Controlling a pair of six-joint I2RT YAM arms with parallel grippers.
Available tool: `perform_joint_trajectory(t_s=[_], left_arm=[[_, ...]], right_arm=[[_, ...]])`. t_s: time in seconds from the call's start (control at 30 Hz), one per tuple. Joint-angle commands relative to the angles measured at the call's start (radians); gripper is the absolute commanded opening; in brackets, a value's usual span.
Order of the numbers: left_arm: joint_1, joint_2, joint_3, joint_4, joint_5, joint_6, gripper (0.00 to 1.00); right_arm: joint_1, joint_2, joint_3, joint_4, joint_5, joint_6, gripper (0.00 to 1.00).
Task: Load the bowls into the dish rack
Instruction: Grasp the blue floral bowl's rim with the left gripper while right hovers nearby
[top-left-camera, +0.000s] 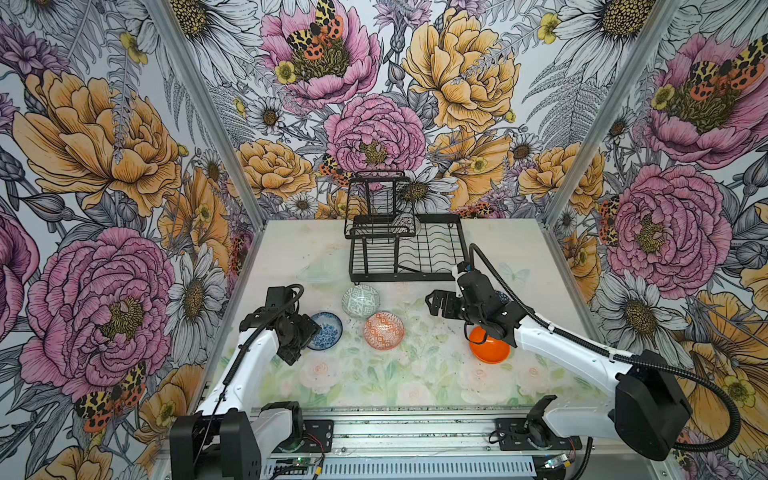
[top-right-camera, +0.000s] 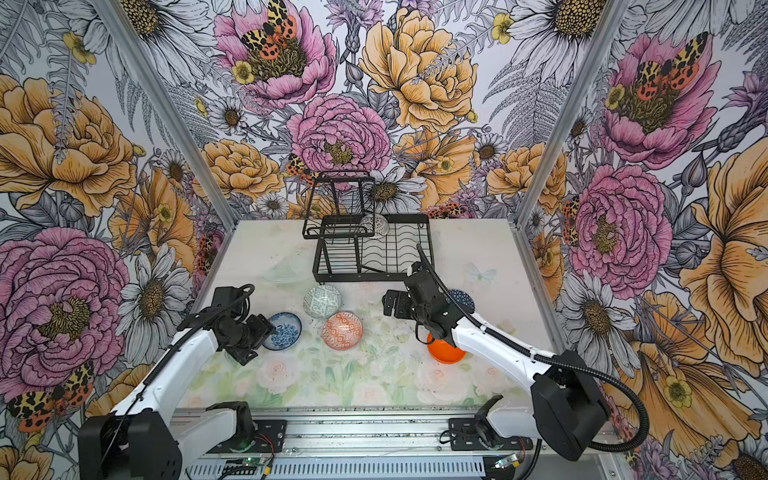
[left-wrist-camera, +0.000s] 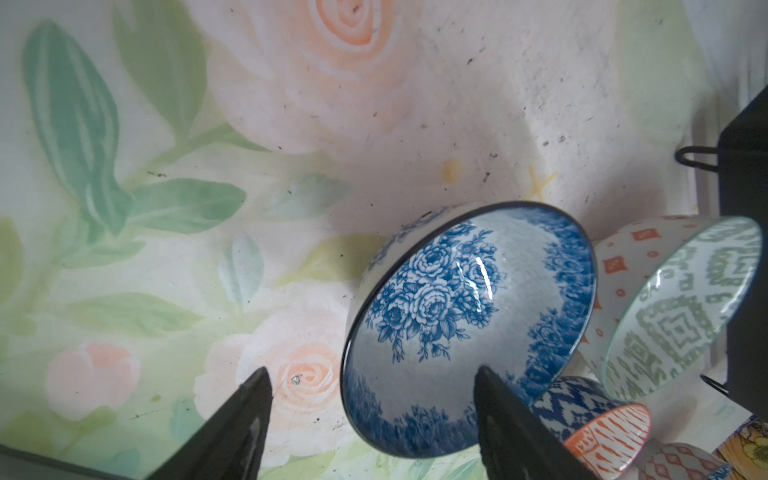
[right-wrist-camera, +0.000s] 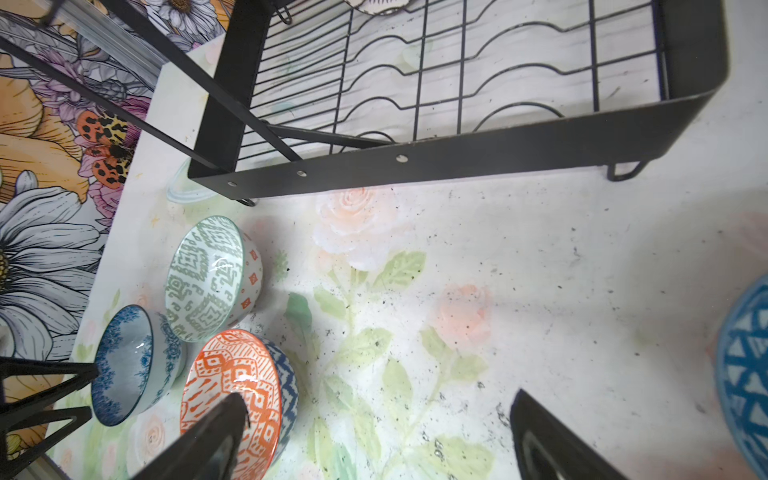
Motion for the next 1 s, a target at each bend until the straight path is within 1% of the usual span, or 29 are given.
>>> perform_joint_trajectory(t_s=[0.0,0.07,0.13,0.27,0.43,0.5,0.53,0.63,0.8,0.9,0.97], left_arm=[[0.014,0.016,0.004,0.005,0.026,0.022,0.73],[0.017,0.031,0.004,0.008,0.028,0.024,0.72],[0.018,0.047,0.007,0.012,0.035,0.030,0.68],[0.018,0.076,0.009,0.024,0.043,0.041,0.60],[0.018,0.091,0.006,0.039,0.033,0.044,0.56],[0.018,0.097,0.004,0.044,0.034,0.044,0.53],[0.019,0.098,0.003,0.047,0.036,0.045,0.52],[0.019,0.107,0.001,0.054,0.033,0.045,0.52],[0.017,0.126,-0.002,0.067,0.016,0.048,0.43],[0.012,0.130,-0.011,0.084,0.000,0.044,0.41],[0.011,0.141,-0.013,0.095,-0.001,0.042,0.36]], right_arm=[[0.033,-0.057,-0.034,0.146,-0.046,-0.051,1.00],[0.067,-0.073,-0.051,0.213,-0.081,-0.091,1.00],[0.097,-0.078,-0.054,0.248,-0.096,-0.125,1.00],[0.143,-0.067,-0.031,0.230,-0.071,-0.155,1.00],[0.147,-0.044,-0.004,0.200,-0.065,-0.161,1.00],[0.145,-0.050,-0.006,0.197,-0.068,-0.159,0.99],[0.172,-0.055,-0.011,0.198,-0.067,-0.159,1.00],[0.174,-0.079,-0.027,0.196,-0.049,-0.156,0.99],[0.173,-0.100,-0.039,0.196,-0.051,-0.163,0.99],[0.174,-0.105,-0.039,0.195,-0.073,-0.178,0.99],[0.174,-0.111,-0.041,0.194,-0.085,-0.188,0.99]])
